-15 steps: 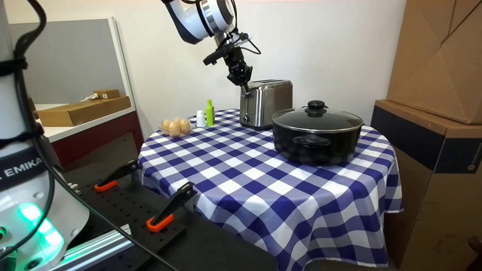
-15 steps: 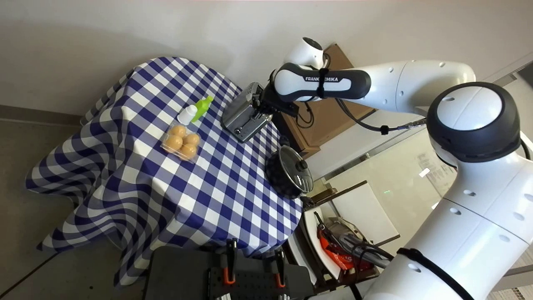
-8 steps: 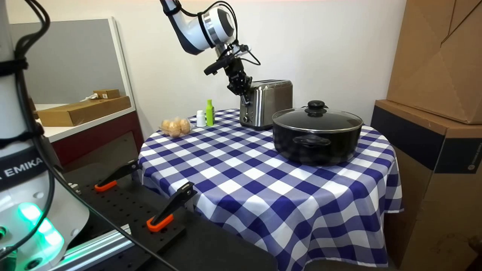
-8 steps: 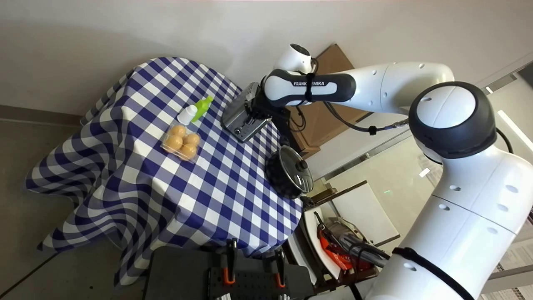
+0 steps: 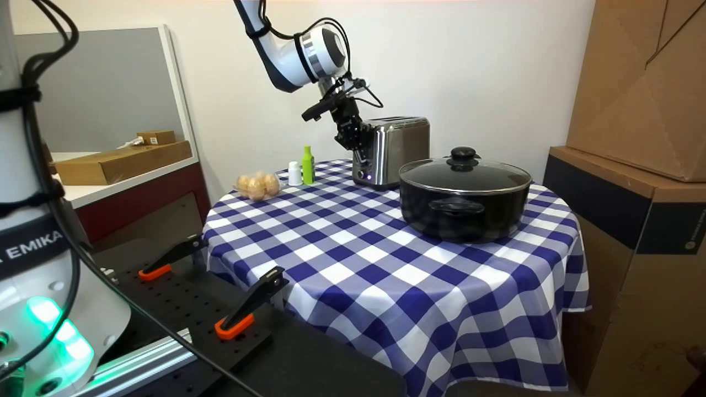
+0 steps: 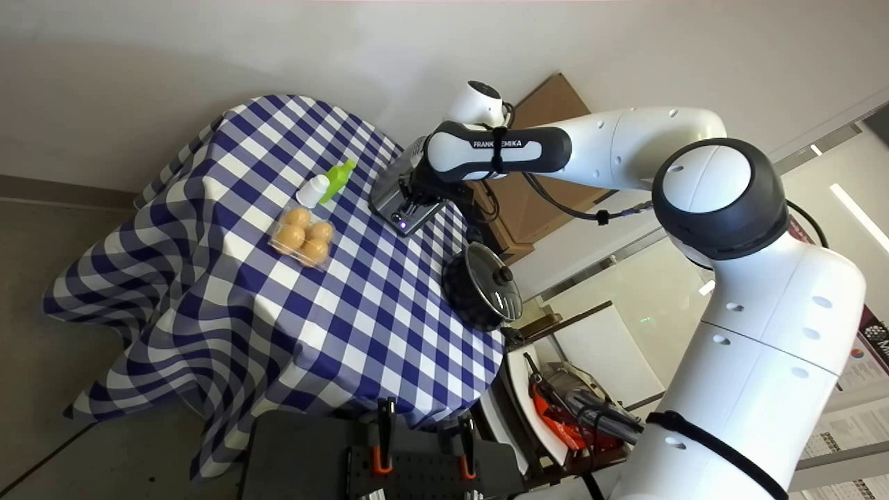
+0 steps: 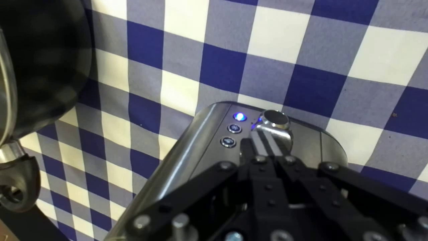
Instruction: Push on the toaster
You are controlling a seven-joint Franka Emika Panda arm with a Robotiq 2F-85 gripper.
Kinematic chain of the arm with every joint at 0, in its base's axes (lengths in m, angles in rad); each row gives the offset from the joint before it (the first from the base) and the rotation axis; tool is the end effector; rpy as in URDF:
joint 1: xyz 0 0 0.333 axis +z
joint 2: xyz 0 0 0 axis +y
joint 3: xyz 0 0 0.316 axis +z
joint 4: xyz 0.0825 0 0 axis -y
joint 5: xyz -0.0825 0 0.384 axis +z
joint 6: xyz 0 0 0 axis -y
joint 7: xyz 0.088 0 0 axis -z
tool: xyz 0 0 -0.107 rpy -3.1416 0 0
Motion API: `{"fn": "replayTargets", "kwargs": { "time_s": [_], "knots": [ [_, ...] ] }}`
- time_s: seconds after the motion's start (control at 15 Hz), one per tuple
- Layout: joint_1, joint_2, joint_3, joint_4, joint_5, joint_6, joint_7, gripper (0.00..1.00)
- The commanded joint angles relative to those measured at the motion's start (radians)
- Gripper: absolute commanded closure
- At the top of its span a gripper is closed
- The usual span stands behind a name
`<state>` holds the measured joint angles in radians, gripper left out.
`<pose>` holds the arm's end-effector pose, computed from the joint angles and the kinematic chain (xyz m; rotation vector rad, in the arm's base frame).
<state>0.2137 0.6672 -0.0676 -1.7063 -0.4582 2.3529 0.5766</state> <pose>0.6666 0.0963 0.2046 2.7884 -0.1205 0.1498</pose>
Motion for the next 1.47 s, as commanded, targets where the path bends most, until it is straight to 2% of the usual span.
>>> {"fn": "replayTargets", "kwargs": {
  "time_s": [0.0, 0.13, 0.33, 0.67, 0.87, 1.13, 1.4],
  "knots": [
    [0.014, 0.12, -0.025, 0.082, 0.03, 0.034, -0.024, 1.0],
    [0.005, 0.104, -0.014, 0.07, 0.049, 0.032, -0.035, 1.0],
    [-0.033, 0.027, 0.025, 0.004, 0.135, 0.052, -0.095, 1.0],
    [-0.126, -0.144, 0.1, -0.185, 0.37, 0.113, -0.275, 1.0],
    [-0.168, -0.249, 0.133, -0.311, 0.489, 0.082, -0.364, 1.0],
    [-0.179, -0.412, 0.123, -0.494, 0.553, 0.063, -0.397, 1.0],
    [-0.175, -0.571, 0.112, -0.657, 0.558, 0.037, -0.389, 1.0]
  ]
}}
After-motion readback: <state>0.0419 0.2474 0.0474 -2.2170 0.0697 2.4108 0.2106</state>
